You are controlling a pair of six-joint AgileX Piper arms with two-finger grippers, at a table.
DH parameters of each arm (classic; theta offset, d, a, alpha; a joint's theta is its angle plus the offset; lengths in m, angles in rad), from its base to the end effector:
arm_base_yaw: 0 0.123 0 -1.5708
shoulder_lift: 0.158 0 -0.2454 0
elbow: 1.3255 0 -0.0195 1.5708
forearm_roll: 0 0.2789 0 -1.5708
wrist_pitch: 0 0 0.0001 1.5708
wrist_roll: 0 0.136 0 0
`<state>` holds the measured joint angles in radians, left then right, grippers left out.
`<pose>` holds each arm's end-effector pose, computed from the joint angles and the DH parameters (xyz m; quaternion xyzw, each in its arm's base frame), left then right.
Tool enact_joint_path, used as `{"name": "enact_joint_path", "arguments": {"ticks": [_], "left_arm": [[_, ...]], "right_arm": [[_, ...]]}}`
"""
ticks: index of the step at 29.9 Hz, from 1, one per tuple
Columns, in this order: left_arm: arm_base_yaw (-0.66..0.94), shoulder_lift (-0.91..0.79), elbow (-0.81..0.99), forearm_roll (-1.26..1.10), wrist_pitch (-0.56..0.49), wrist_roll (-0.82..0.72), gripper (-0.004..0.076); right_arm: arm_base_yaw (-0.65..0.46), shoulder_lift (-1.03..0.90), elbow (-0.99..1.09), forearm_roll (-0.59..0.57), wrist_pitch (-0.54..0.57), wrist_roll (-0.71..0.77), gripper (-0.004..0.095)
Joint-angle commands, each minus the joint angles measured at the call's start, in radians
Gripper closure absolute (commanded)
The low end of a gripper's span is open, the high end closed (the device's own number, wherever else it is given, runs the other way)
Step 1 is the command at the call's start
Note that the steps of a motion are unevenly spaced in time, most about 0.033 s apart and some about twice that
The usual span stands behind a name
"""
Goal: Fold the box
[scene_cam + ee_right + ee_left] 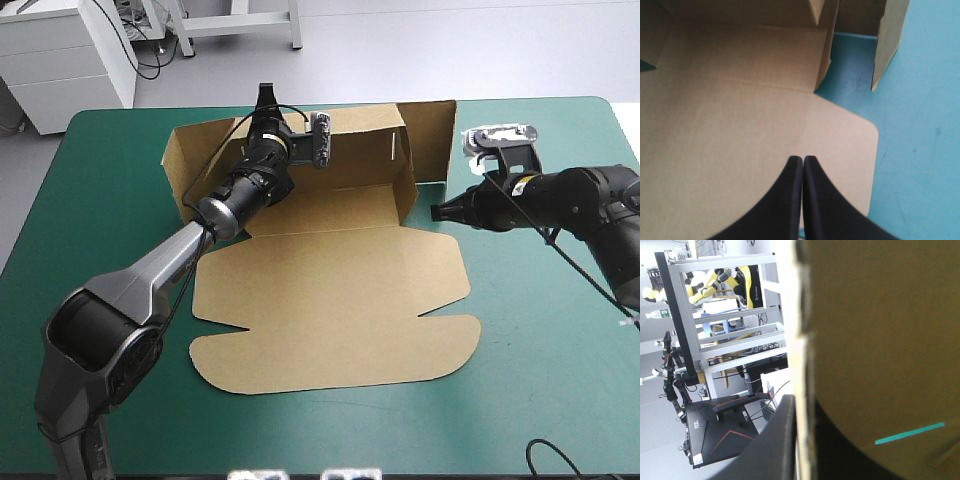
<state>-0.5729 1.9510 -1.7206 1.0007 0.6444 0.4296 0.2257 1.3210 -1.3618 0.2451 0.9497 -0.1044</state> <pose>0.4624 -0.2164 0.2540 0.6041 0.5937 0.3877 0.3636 0.3290 0.1031 0.3260 -0.1223 0.9160 0.1403 0.3553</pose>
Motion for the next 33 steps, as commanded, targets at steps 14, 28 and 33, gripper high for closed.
{"name": "enact_joint_path", "arguments": {"ticks": [14,28,33], "left_arm": [[-0.001,-0.032,-0.013,-0.026,0.075,-0.007,0.0731],[-0.001,-0.032,-0.013,-0.026,0.069,-0.007,0.0731],[-0.001,-0.032,-0.013,-0.029,0.090,-0.007,0.0731]], "right_arm": [[0.000,0.358,-0.522,-0.008,-0.073,0.039,0.0912],[-0.020,0.518,-0.629,-0.004,-0.130,0.087,0.0912],[-0.034,0.556,-0.630,-0.014,-0.031,0.096,0.0912]]}}
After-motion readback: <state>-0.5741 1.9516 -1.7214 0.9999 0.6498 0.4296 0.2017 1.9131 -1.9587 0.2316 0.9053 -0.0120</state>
